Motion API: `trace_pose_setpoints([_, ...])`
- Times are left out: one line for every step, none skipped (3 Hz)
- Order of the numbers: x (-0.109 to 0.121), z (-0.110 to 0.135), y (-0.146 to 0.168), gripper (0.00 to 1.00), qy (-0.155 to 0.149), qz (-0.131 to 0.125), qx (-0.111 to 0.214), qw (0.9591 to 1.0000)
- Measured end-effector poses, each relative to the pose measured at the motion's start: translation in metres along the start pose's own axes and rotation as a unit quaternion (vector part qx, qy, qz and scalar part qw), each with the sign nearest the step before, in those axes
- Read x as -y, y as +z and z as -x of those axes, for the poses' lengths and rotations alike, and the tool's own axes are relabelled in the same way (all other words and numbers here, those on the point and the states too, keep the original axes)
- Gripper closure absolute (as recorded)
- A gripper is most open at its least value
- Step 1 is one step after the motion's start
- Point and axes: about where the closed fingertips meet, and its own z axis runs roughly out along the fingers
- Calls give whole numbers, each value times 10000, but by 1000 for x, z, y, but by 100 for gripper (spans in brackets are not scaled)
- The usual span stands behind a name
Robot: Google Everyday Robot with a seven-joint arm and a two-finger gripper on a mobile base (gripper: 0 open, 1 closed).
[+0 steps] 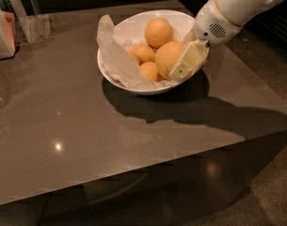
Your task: Pick orange from white bowl
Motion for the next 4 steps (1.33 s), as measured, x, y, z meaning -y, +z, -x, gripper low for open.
trace_pose_setpoints([-9, 0, -37, 100, -164, -351, 436, 9983])
trace_pose_setpoints([-17, -12, -74, 100, -221, -632, 986, 9929])
trace_pose_setpoints([-36, -32, -107, 100, -227, -792, 1499, 9853])
trace_pose_setpoints([-59, -52, -128, 100, -235, -896, 1768, 9799])
